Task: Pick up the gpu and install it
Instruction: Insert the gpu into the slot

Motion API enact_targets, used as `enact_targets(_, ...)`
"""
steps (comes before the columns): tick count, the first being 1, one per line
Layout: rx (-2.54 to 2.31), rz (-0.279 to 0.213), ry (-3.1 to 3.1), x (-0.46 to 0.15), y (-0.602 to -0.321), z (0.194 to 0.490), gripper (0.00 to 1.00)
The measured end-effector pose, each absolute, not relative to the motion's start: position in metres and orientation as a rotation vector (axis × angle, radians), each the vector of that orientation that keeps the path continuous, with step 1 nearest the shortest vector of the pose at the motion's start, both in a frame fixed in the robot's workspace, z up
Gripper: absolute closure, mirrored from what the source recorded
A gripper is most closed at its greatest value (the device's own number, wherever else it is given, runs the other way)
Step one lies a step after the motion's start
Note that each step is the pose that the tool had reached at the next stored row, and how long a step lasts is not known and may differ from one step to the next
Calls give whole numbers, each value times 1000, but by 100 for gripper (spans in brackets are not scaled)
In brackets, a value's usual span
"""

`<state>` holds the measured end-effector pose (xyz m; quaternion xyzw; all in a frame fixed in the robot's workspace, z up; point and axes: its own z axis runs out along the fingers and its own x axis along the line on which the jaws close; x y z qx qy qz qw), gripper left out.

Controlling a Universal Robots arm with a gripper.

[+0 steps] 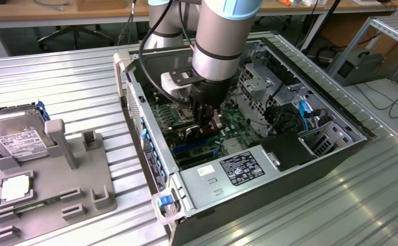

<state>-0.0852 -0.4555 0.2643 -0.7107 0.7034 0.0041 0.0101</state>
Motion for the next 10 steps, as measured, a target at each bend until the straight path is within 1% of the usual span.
enact_targets(10, -2193, 11, 2223, -85, -456, 263, 73)
